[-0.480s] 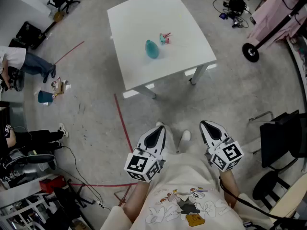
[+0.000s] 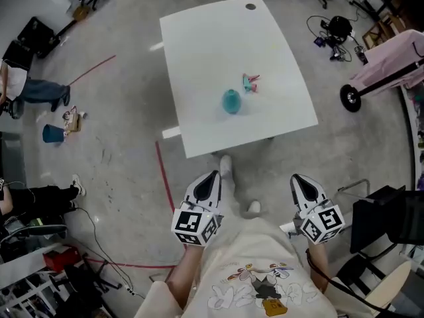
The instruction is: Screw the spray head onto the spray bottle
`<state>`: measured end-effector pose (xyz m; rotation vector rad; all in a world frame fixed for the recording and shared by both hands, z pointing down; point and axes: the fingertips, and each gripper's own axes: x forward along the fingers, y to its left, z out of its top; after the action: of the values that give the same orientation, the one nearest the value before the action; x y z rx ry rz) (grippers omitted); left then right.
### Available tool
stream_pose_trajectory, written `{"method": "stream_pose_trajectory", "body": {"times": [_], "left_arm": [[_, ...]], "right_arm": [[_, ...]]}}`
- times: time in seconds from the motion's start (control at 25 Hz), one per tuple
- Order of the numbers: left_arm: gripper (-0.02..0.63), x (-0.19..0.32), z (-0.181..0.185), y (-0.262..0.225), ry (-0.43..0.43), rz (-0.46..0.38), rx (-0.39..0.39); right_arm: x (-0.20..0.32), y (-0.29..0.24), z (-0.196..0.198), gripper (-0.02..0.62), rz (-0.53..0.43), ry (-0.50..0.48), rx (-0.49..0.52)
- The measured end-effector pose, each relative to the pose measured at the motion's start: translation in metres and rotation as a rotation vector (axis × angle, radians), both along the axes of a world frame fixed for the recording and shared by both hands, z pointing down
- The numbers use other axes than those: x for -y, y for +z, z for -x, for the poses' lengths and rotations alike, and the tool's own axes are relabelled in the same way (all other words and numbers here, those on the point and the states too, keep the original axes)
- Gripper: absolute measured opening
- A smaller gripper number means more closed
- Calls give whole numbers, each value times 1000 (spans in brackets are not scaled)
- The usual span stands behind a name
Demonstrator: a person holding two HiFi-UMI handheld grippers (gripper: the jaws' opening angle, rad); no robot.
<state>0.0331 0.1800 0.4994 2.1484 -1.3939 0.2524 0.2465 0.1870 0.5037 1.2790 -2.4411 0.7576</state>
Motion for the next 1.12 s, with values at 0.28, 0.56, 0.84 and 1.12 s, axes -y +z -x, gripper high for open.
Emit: {"method": "stream_pose_trajectory", "body": {"times": [0.28, 0.56, 0.84, 1.12], "left_arm": [[6, 114, 50, 6, 135, -46, 1], [260, 188, 37, 46, 209, -90, 67], [444, 224, 3, 148, 398, -59, 237], [474, 264, -16, 208, 463, -5, 260]], "right_arm": [[121, -47, 74, 8, -101, 15, -63], [195, -25, 80, 8, -92, -130, -242], [266, 31, 95, 15, 41, -324, -354], [314, 119, 109, 219, 167, -621, -570]]}}
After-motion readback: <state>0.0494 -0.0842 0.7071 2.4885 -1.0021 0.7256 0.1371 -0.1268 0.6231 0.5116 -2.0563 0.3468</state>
